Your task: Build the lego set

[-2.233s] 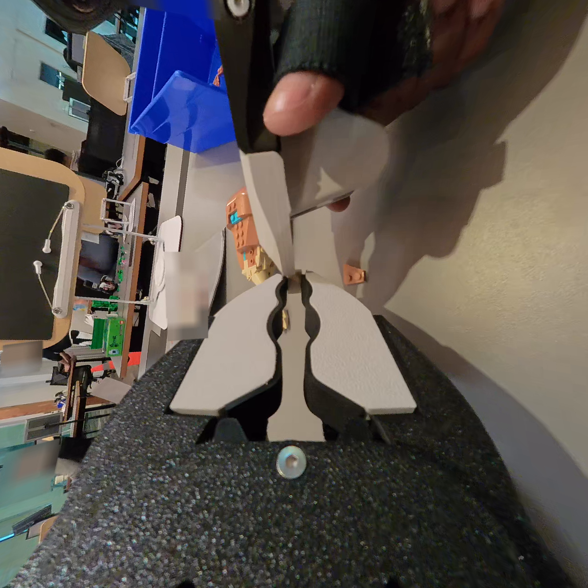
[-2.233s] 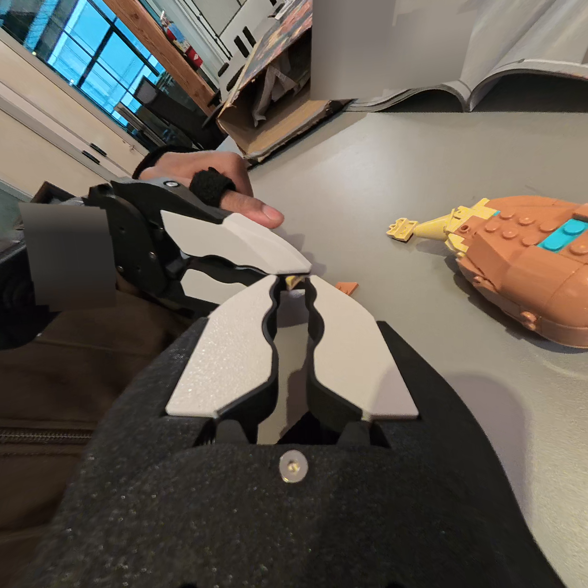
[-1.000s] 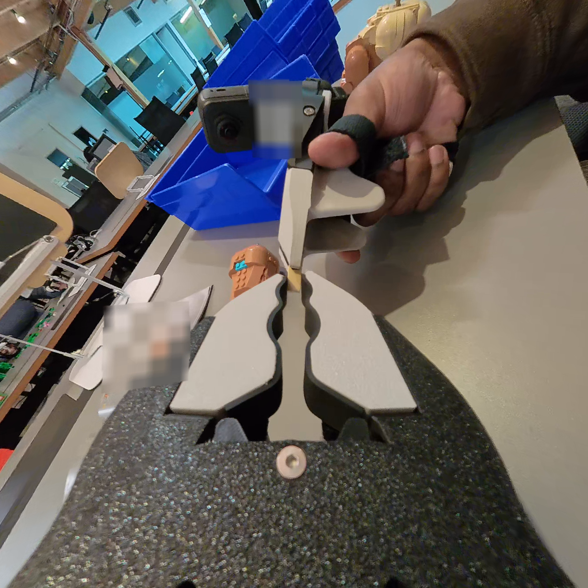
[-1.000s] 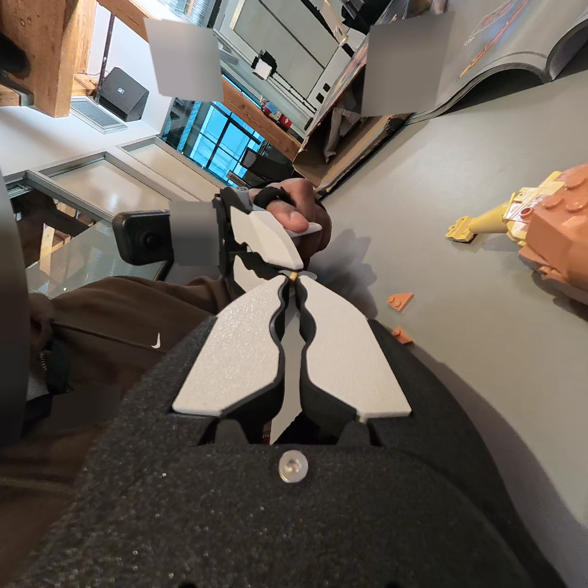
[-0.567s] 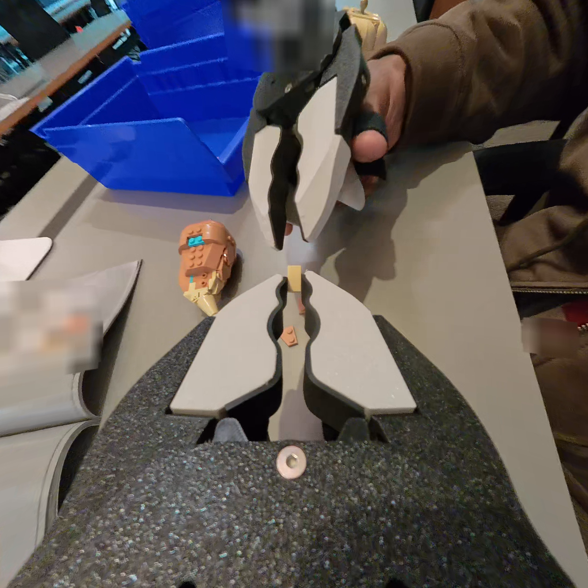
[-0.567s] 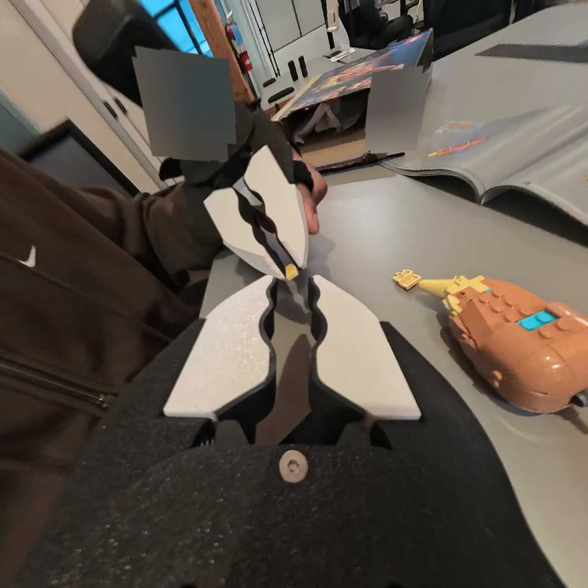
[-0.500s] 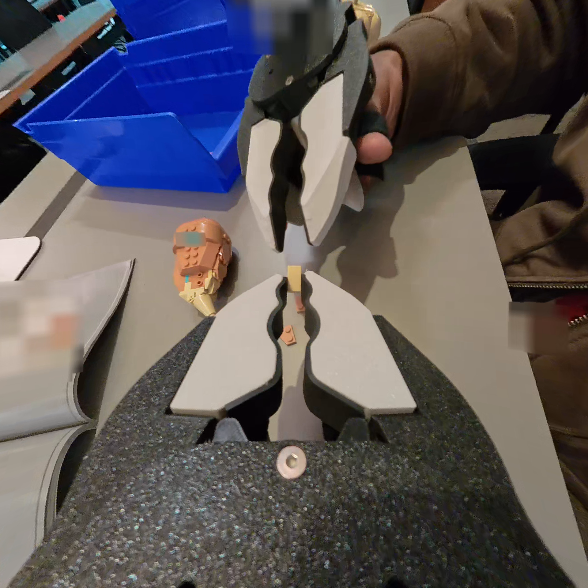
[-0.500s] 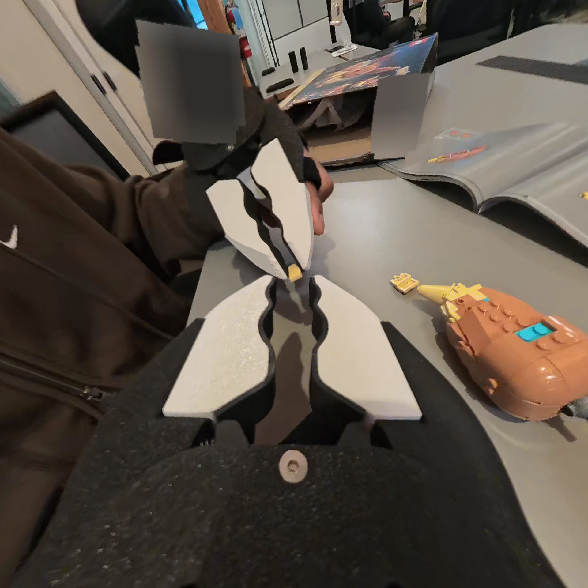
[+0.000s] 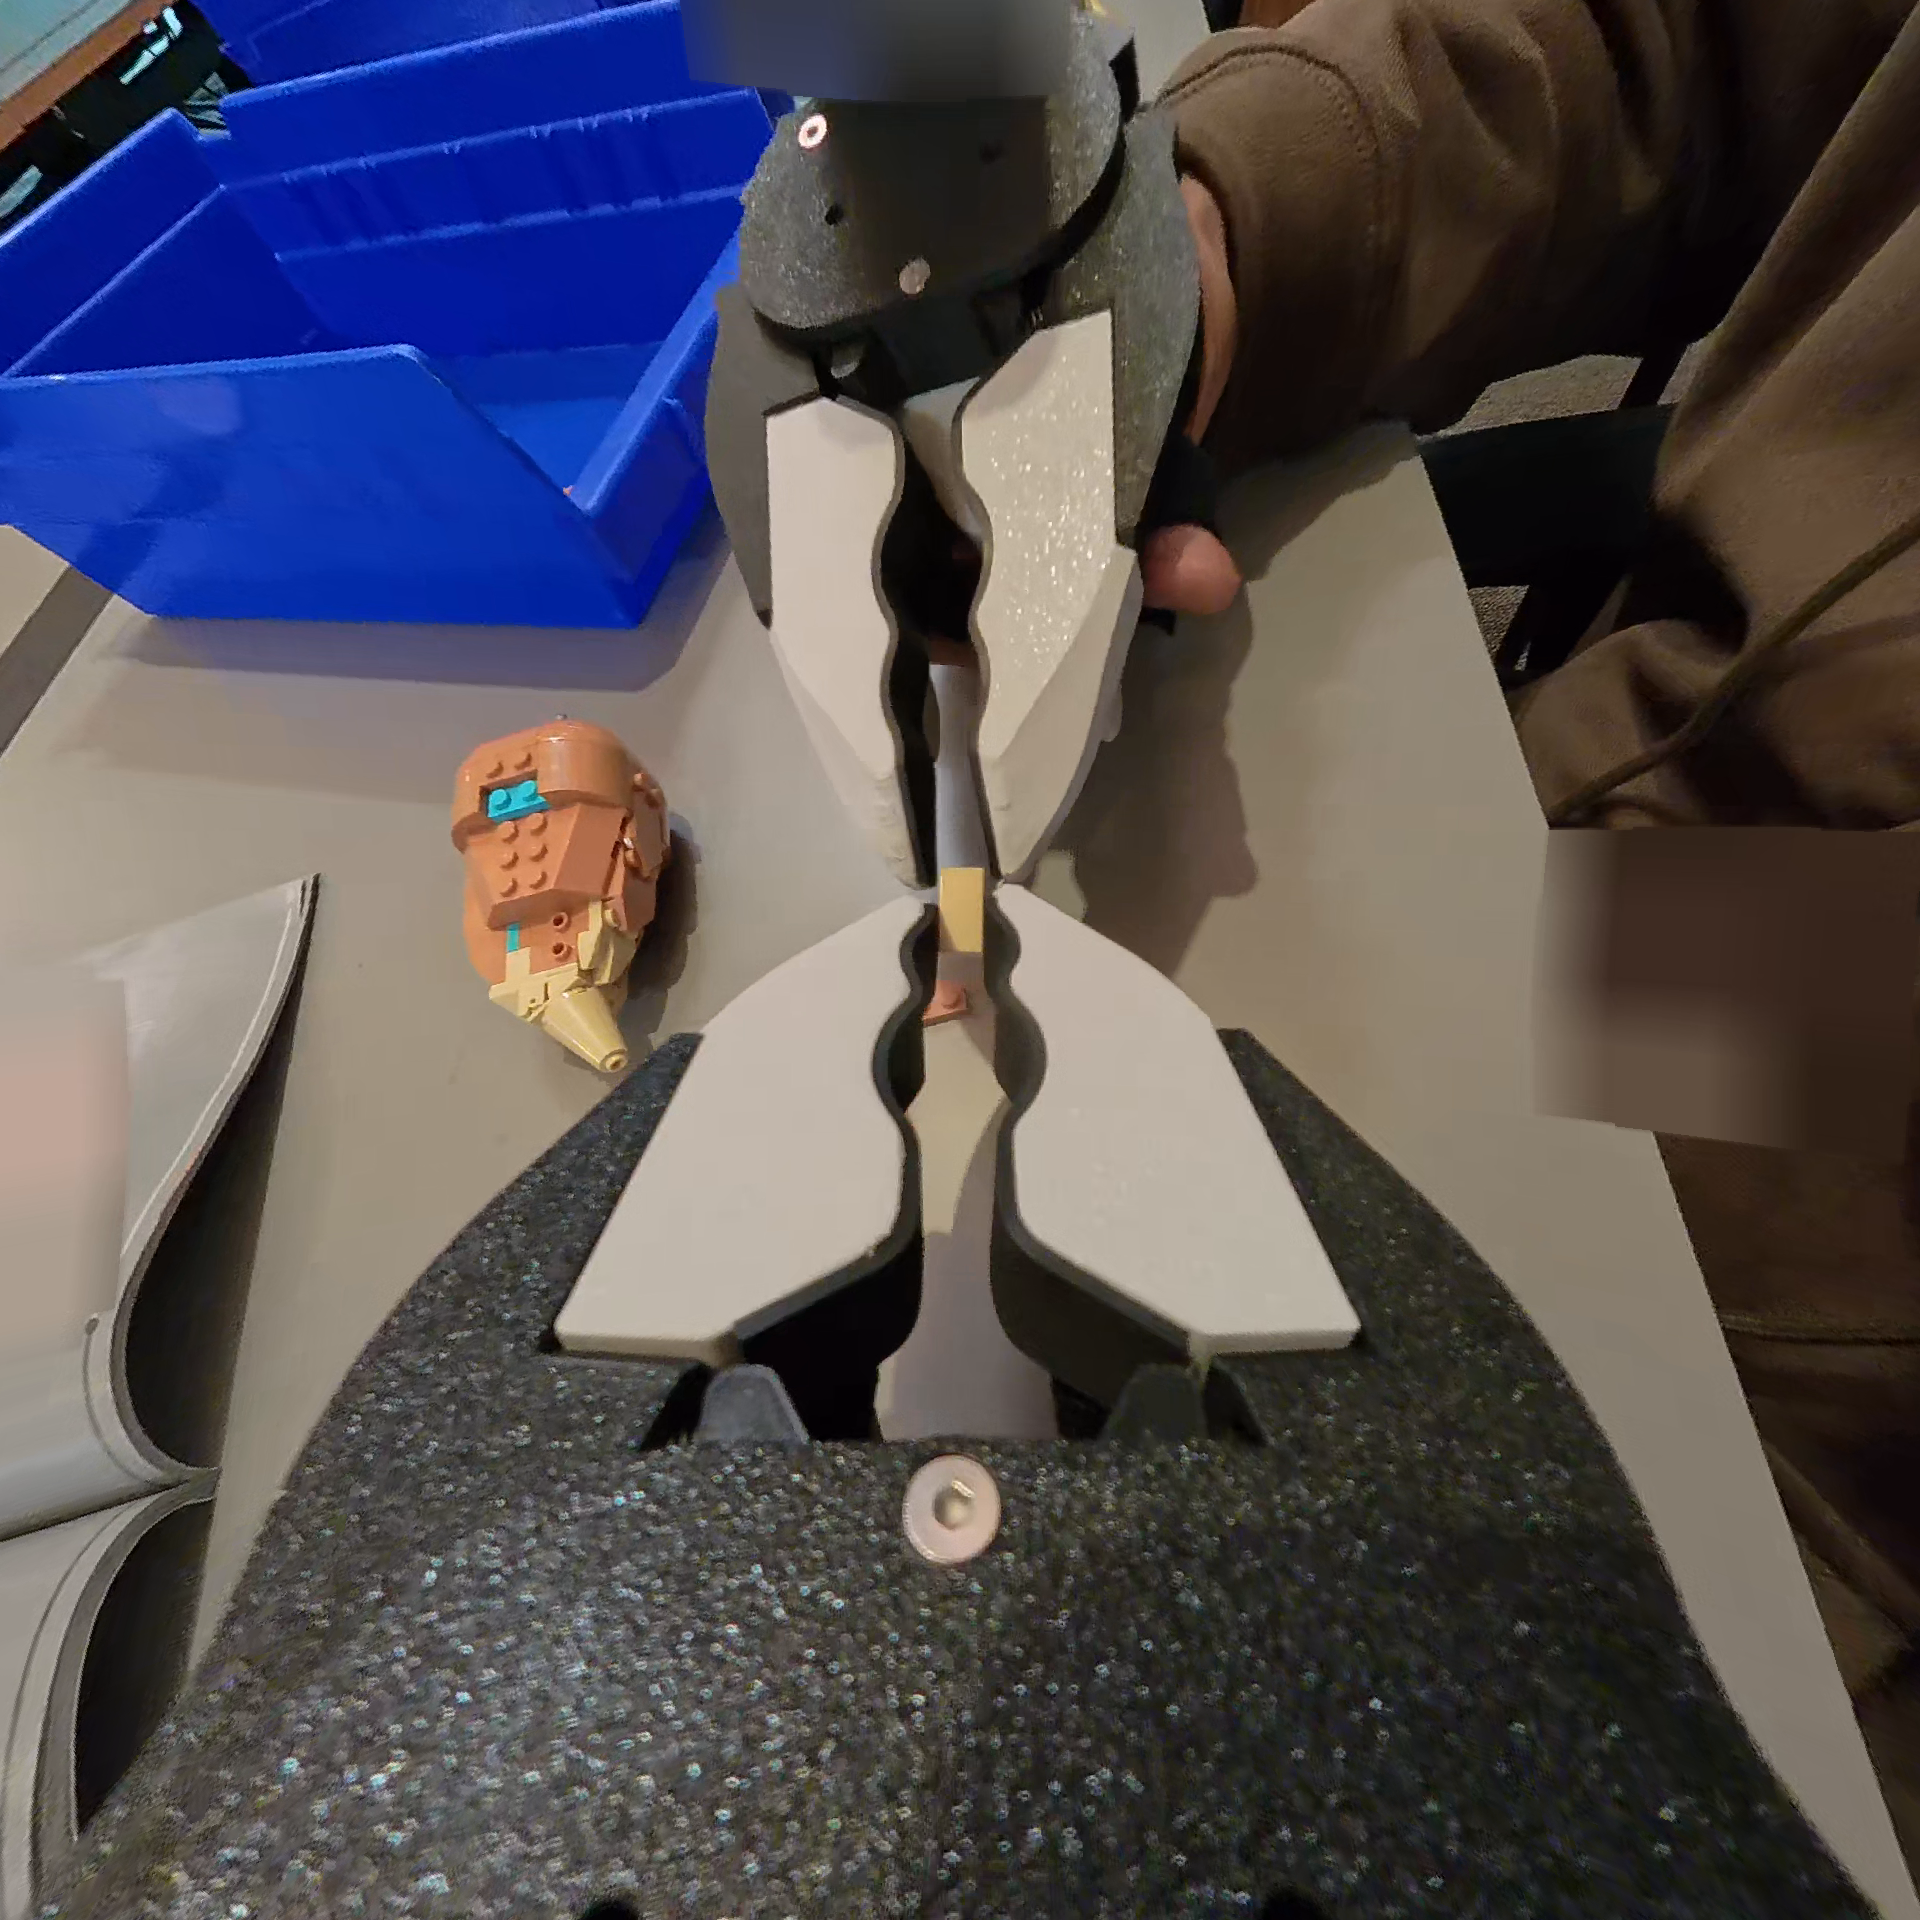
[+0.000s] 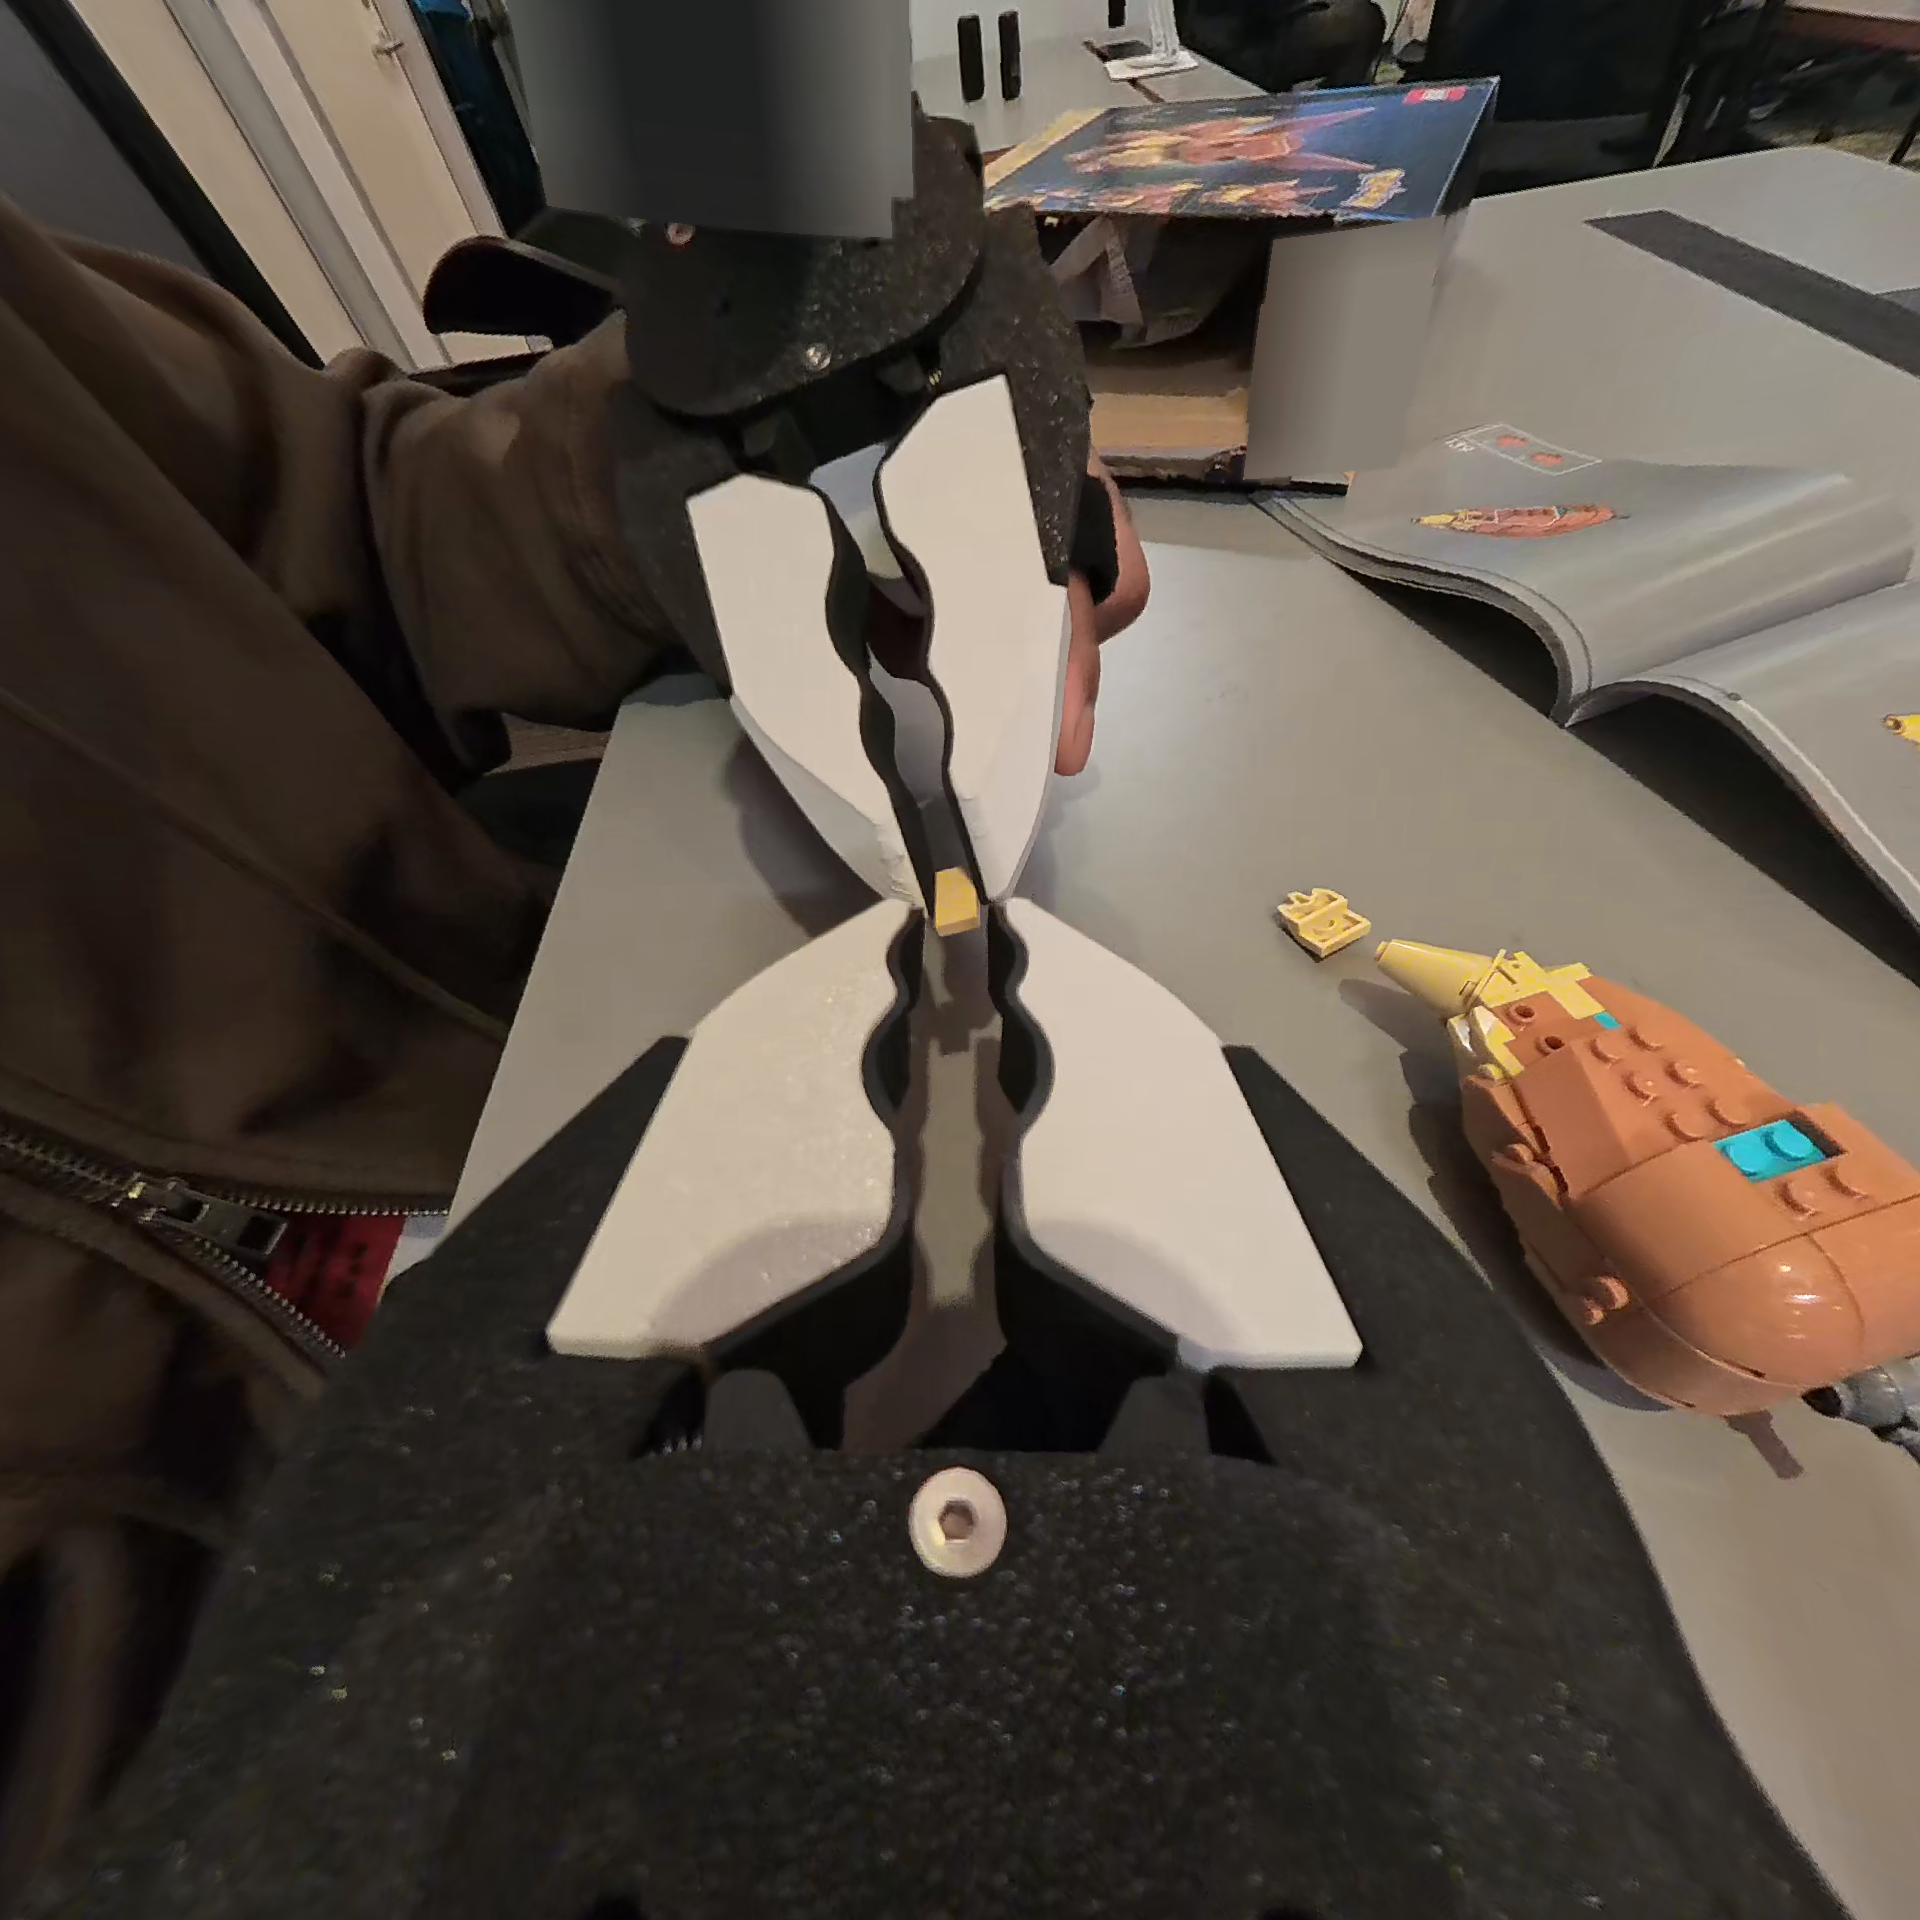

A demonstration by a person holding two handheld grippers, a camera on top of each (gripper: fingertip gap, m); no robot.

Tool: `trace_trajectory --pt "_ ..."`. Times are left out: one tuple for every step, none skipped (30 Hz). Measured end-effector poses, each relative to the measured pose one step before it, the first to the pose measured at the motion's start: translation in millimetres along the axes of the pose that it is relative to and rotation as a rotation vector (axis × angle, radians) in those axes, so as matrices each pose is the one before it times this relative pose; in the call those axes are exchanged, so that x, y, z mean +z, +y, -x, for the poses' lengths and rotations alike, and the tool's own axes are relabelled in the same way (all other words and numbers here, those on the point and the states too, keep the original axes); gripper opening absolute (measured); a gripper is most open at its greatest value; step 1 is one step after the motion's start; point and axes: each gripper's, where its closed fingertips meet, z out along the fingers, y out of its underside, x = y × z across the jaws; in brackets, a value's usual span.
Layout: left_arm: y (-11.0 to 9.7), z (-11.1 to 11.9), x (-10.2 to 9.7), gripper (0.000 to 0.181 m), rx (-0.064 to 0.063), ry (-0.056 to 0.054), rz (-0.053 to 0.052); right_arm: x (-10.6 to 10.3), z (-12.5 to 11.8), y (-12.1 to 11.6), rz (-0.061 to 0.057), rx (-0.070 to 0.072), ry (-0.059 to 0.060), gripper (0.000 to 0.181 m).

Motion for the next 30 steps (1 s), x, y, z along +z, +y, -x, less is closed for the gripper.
trace_trajectory --pt "-0.32 -0.49 -0.17 0.008 -0.0057 0.0053 -0.0035 0.45 0.60 1.24 0.0067 -0.0104 0.0010 0.011" --pt "-0.03 -0.58 -0.07 0.008 -0.0052 0.0064 -0.0009 0.39 0.16 1.14 0.0067 -0.0126 0.0043 0.011" --pt "0.09 -0.69 -0.07 0.008 -0.0029 0.0063 -0.0001 0.28 0.14 0.55 0.0039 -0.0115 0.0055 0.011" --pt "0.00 -0.73 0.01 0.008 -0.0020 0.0056 -0.0003 0.22 0.28 0.41 0.0028 -0.0092 0.0028 0.011" --pt "0.07 -0.66 0.05 0.008 -0.0024 0.0050 0.0008 0.09 0.53 -0.04 0.0003 -0.0073 0.0005 0.010" --pt "0.23 -0.40 0.03 0.008 -0.0020 0.0035 0.0010 0.01 0.03 -0.16 -0.0009 -0.0055 0.0034 0.010" --pt "-0.10 -0.15 -0.03 0.008 -0.0030 0.0017 -0.0006 -0.08 0.10 -0.12 -0.0007 -0.0035 0.0016 0.010" --pt "0.06 -0.18 0.03 0.008 -0.0033 0.0023 0.0001 0.10 0.30 0.02 0.0004 -0.0021 -0.0005 0.010" --pt "0.26 -0.38 0.05 0.008 -0.0022 0.0028 0.0016 0.12 0.35 0.22 0.0013 -0.0018 -0.0001 0.010" --pt "0.45 -0.35 0.08 0.008 -0.0004 0.0031 0.0028 0.26 0.33 0.39 0.0025 -0.0033 0.0001 0.010" --pt "0.46 -0.80 0.11 0.008 0.0004 0.0052 0.0023 0.37 0.71 0.49 0.0026 -0.0054 -0.0017 0.009" --pt "0.39 -1.00 0.11 0.008 0.0007 0.0062 0.0016 0.27 1.15 0.44 0.0028 -0.0061 -0.0033 0.009" --pt "0.35 -1.07 0.13 0.008 0.0002 0.0065 0.0013 0.30 0.91 0.41 0.0027 -0.0059 -0.0024 0.009" --pt "0.42 -1.05 0.10 0.008 -0.0005 0.0081 0.0014 0.33 1.03 0.43 0.0031 -0.0067 -0.0031 0.009" --pt "0.27 -1.26 0.09 0.008 0.0013 0.0084 0.0002 0.26 1.28 0.30 0.0026 -0.0066 -0.0046 0.008" --pt "0.28 -1.33 0.09 0.008 0.0020 0.0094 0.0002 0.35 1.28 0.39 0.0029 -0.0060 -0.0047 0.008" --pt "0.38 -1.11 0.04 0.008 0.0010 0.0081 0.0008 0.41 0.96 0.47 0.0030 -0.0054 -0.0030 0.008" --pt "0.24 -0.86 0.10 0.008 0.0011 0.0066 0.0009 0.27 0.82 0.39 0.0027 -0.0051 -0.0019 0.008" --pt "0.30 -1.26 0.21 0.008 0.0014 0.0094 0.0011 0.26 1.19 0.40 0.0028 -0.0049 -0.0047 0.008" --pt "0.30 -1.29 0.25 0.008 0.0022 0.0086 0.0017 0.33 1.29 0.36 0.0027 -0.0047 -0.0048 0.008" --pt "0.37 -1.06 0.14 0.008 0.0036 0.0063 0.0020 0.33 0.83 0.55 0.0025 -0.0038 -0.0031 0.008" --pt "0.28 -1.04 0.19 0.008 0.0025 0.0066 0.0010 0.25 0.99 0.43 0.0021 -0.0027 -0.0033 0.008" --pt "0.12 -0.84 0.12 0.008 0.0017 0.0051 -0.0015 0.08 0.81 0.25 0.0007 -0.0016 -0.0026 0.008" --pt "-0.09 -0.62 0.11 0.008 0.0006 0.0030 -0.0040 -0.01 0.55 -0.04 -0.0004 0.0006 -0.0017 0.008" --pt "-0.43 -0.67 -0.17 0.008 -0.0010 0.0032 -0.0059 -0.22 0.33 -0.22 -0.0020 0.0027 -0.0009 0.008" --pt "-0.68 -0.29 -0.55 0.008 -0.0012 0.0013 -0.0075 -0.40 -0.23 -0.59 -0.0043 0.0028 0.0032 0.008" --pt "-0.77 0.51 -1.06 0.008 -0.0021 -0.0037 -0.0082 -0.90 -1.05 -0.69 -0.0041 0.0027 0.0078 0.008" --pt "-0.05 1.65 -1.82 0.010 -0.0017 -0.0091 -0.0056 -1.30 -1.27 0.13 0.0003 0.0043 0.0085 0.008" --pt "0.94 2.43 -2.26 0.015 -0.0023 -0.0133 -0.0027 -1.71 -1.95 0.36 -0.0001 0.0060 0.0117 0.008" --pt "2.24 3.90 -2.43 0.018 -0.0044 -0.0194 0.0032 -2.17 -1.97 0.35 -0.0021 0.0079 0.0107 0.008"
